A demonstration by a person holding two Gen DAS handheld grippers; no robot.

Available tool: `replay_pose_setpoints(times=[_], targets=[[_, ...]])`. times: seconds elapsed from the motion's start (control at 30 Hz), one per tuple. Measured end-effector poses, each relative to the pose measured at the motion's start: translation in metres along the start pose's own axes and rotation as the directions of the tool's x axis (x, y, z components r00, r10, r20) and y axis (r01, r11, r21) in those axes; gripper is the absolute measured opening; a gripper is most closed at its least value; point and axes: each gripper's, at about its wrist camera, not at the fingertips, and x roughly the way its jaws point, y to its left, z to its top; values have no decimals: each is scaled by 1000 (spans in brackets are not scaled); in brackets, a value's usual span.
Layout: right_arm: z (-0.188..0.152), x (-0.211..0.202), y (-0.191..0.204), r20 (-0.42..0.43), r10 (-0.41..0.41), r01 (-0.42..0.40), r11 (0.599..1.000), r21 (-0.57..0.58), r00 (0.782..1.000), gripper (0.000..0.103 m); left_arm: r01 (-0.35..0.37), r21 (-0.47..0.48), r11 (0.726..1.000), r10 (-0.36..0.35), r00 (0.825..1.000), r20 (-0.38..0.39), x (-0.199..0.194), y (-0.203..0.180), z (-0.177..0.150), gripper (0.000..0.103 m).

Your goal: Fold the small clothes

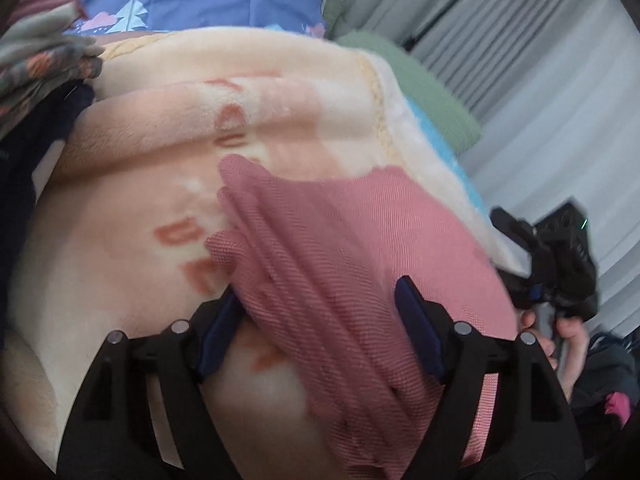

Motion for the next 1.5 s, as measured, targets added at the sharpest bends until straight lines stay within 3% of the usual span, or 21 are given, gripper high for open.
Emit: replay_pose_setpoints(times=[0.1,0.17,0.2,0.27,0.33,0.43,0.5,0.6,0.67,0.7,0.73,0.83,0.93,1.07,1.13,1.27,1.33,1.4,1.5], targets=[[4,-11,-16,87,81,-86,995,51,993,64,19,-54,998,-14,996,90,-15,13,-8,77],[-1,-26,-14,164,79,-85,996,26,983,64,-79,-60,995,87,983,161,-28,9,-14,78],[-6,-37,-10,222,59,-60,998,-2,973,66,-110,-56,992,119,975,189,-35,6,-20,82],[-13,-55,0,316,-3,15,999,-38,949,72,-166,-43,985,171,942,288,-56,-3,-29,85],[-34,-81,17,410,-101,142,987,-70,906,77,-203,-37,979,202,912,357,-79,-10,-39,87],[-71,-116,33,476,-189,245,968,-57,859,87,-242,-23,970,229,882,411,-119,-29,-60,87],[-101,-140,38,478,-253,298,954,-21,841,89,-260,-12,965,241,874,422,-142,-48,-77,88],[-148,-159,56,441,-376,416,909,6,815,90,-269,17,963,241,887,394,-171,-79,-111,88],[-181,-162,75,415,-439,488,873,-16,797,92,-249,40,968,218,906,363,-192,-100,-142,88],[-200,-164,89,397,-469,527,849,-43,789,93,-259,51,964,225,907,356,-205,-110,-158,89],[-216,-164,103,379,-487,549,833,-71,787,93,-272,66,960,234,908,347,-216,-121,-171,89],[-265,-176,150,352,-450,528,832,-168,821,93,-265,96,959,220,917,331,-250,-145,-205,90],[-307,-194,189,357,-447,534,822,-198,820,93,-298,115,948,245,910,335,-291,-166,-234,95],[-365,-214,247,380,-460,578,758,-301,802,99,-348,179,920,265,891,368,-344,-194,-269,101],[-390,-228,270,397,-431,566,752,-338,810,102,-342,213,915,248,895,371,-369,-203,-285,101],[-426,-241,300,371,-437,564,730,-386,819,102,-362,229,904,255,884,392,-404,-212,-307,101],[-441,-240,314,356,-470,587,690,-423,808,102,-373,229,899,263,879,398,-417,-216,-319,101],[-457,-241,325,367,-503,622,643,-446,783,102,-404,225,887,293,867,403,-428,-220,-331,101],[-478,-249,332,405,-513,654,609,-449,756,102,-443,219,870,323,845,427,-446,-228,-352,101]])
